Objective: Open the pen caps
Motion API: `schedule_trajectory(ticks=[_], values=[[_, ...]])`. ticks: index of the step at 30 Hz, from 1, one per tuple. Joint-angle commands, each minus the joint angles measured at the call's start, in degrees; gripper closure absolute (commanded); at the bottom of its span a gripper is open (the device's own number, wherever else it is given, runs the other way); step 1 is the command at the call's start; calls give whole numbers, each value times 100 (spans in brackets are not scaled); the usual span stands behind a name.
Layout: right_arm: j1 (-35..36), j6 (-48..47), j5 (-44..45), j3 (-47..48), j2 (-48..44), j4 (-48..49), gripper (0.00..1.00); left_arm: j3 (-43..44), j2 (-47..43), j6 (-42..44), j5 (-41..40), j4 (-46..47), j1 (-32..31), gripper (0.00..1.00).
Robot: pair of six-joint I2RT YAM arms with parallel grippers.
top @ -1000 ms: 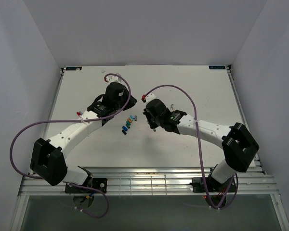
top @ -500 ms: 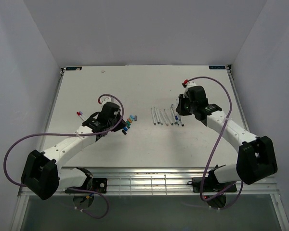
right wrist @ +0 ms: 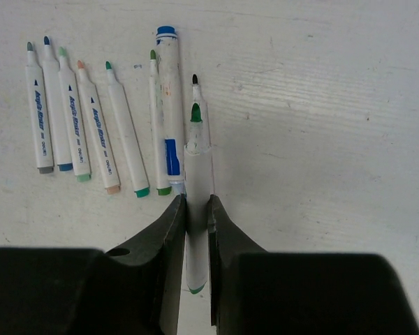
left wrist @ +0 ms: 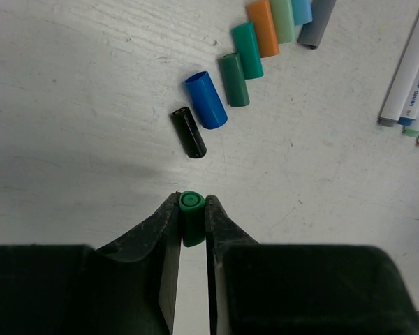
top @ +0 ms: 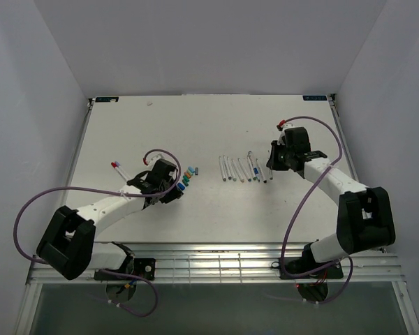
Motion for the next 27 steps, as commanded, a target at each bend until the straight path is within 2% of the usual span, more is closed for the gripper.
schedule_trajectory(ticks=[1,4,21,27], values=[[-40,-50,-200,11,159,309,92,41,234,8,18,246,15,72],[-57,29,-323,81,300,388,92,103,410,-10,-25,299,23,62],[-101,-50,-385,301,844,511,92,217,473,25,-149,300,50,58],[-101,-173,-333,371,1196,661,92,707,113,262,-596,-104,93,44]])
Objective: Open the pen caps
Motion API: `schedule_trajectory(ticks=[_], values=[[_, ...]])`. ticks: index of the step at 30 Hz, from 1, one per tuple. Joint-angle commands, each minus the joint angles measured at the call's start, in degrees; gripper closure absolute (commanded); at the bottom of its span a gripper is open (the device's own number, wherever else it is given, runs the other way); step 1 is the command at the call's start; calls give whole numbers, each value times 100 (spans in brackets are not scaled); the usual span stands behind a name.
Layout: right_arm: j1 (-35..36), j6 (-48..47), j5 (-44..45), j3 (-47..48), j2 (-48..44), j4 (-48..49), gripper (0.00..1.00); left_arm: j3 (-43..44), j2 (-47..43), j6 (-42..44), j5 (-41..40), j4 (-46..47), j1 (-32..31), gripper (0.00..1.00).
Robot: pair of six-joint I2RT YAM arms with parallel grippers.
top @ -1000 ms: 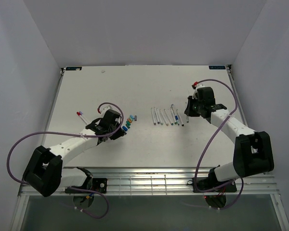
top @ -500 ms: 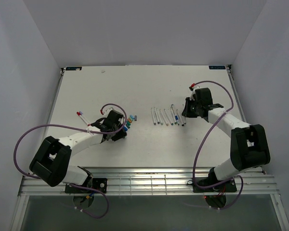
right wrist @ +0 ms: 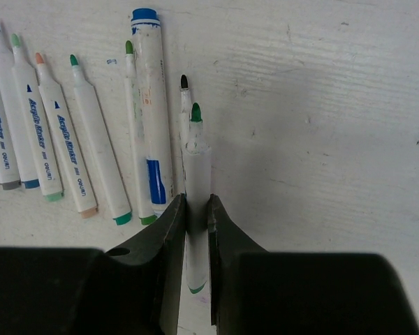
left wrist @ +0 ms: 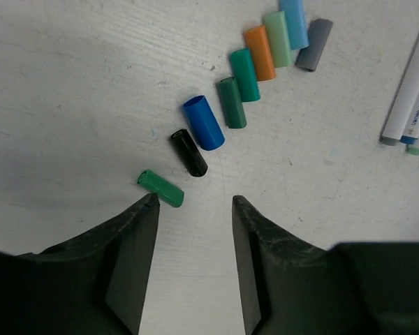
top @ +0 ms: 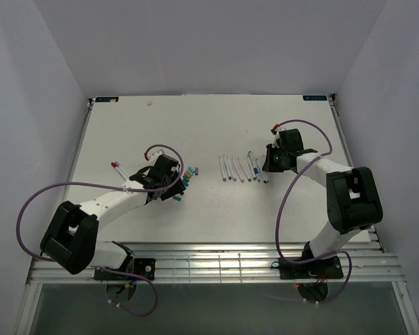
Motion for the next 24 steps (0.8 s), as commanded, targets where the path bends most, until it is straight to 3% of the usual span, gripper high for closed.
schedule_trajectory(ticks=[1,3,7,14,24], values=[[-25,-166,2,284,191,254,91,617,-357,312,-507,-373,163,42],[-25,-184,55,372,358,245,88,819,-314,436,-578,-524,348,37],[-25,-237,125,486,551,236,86,1206,-287,674,-254,-638,1111,35],[-25,-228,-33,512,640,307,79,1645,-173,824,63,-665,1904,32],[-25,-149,-174,337,429,421,60,2112,723,964,187,-814,2747,31]])
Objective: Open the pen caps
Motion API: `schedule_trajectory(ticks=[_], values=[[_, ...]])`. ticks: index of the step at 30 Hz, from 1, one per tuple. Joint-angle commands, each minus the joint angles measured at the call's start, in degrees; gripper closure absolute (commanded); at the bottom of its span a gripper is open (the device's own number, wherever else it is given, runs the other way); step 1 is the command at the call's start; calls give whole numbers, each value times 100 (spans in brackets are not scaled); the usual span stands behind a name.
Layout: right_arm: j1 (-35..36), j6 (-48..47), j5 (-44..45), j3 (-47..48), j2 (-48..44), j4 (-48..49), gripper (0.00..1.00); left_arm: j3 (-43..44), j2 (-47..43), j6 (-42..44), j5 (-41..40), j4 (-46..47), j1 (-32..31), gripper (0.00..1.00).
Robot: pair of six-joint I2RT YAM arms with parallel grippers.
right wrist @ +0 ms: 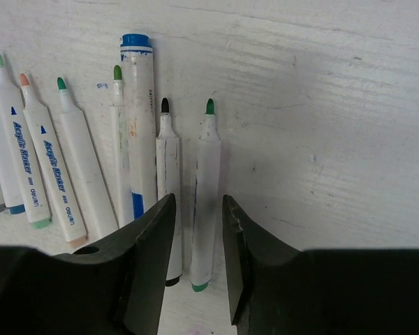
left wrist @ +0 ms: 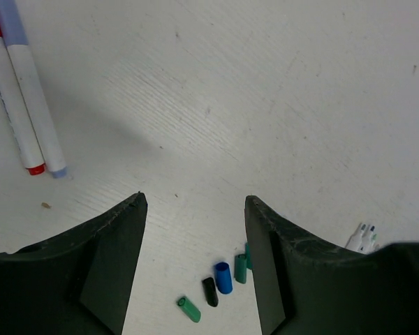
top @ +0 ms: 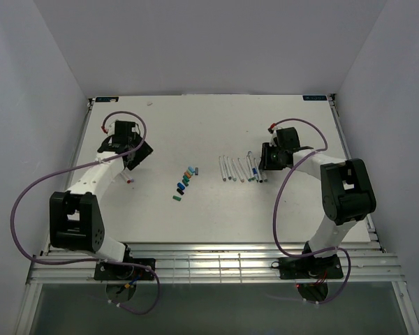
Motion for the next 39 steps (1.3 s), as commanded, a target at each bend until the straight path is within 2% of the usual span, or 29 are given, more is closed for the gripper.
schedule_trajectory(ticks=[1,3,10,17,28,39], values=[[-25,-38,-104,-4,-266,226,59,306,271,175,14,-202,308,32],[-25,-46,-104,-22,-311,209,54,395,386,184,-82,-255,441,32],[-16,33,-209,-136,-802,165,52,781,930,281,-469,-422,942,36],[221,77,-332,-215,-1268,200,52,826,1370,246,-698,-510,960,39],[283,112,-429,-286,-1313,314,52,676,1476,298,-1049,-528,960,40],[300,103,-429,-321,-1357,323,52,755,1783,316,-1032,-405,960,42]])
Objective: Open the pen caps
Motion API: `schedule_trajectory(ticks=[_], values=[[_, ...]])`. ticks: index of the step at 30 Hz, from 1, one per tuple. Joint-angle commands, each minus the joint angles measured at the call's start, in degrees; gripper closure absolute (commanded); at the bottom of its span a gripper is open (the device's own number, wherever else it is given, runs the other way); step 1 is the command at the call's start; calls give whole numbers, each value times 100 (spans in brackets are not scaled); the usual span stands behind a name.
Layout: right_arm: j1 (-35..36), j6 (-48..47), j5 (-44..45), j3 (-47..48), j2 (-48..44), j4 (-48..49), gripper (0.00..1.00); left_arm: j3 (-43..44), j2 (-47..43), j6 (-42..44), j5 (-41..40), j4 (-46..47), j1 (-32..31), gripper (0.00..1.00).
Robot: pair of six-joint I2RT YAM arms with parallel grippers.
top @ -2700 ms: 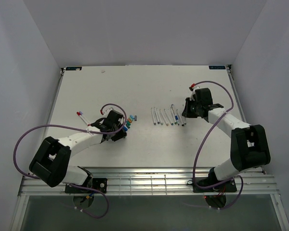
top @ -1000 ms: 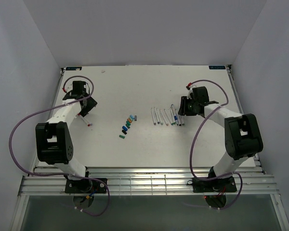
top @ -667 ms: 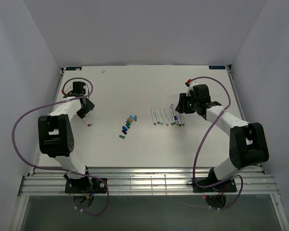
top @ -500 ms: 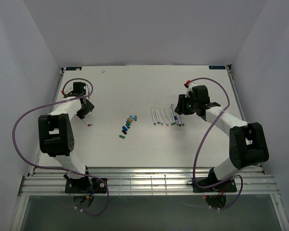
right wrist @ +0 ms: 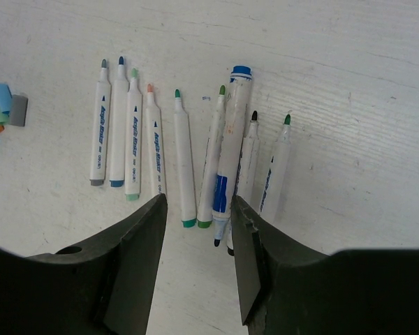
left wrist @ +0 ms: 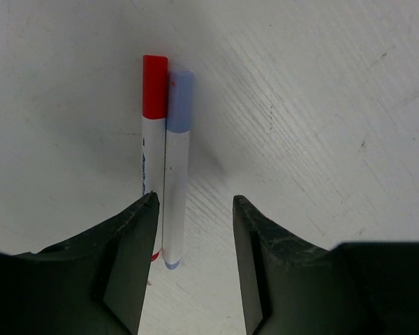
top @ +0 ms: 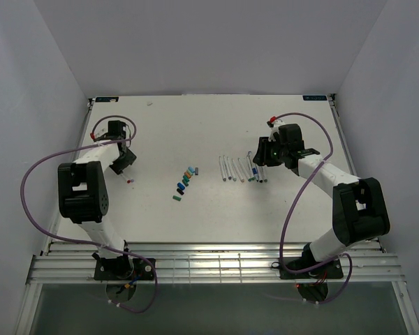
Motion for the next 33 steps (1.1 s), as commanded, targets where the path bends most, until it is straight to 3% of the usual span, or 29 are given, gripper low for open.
schedule_trajectory(ticks=[1,11,14,21,29,33], values=[[36,5,-90,-76,-192,210,52,71,37,49,-99,105,-6,43],[62,5,-117,-94,-183,245,52,133,345,32,-37,149,-6,45],[80,13,-125,-85,-209,236,52,142,406,40,15,166,-6,50],[220,22,-64,-6,-323,122,52,177,459,93,279,254,-6,69],[563,31,226,187,-622,-203,52,142,82,164,718,359,-15,98],[782,110,104,214,-937,-326,52,2,-340,129,1175,552,-173,100]])
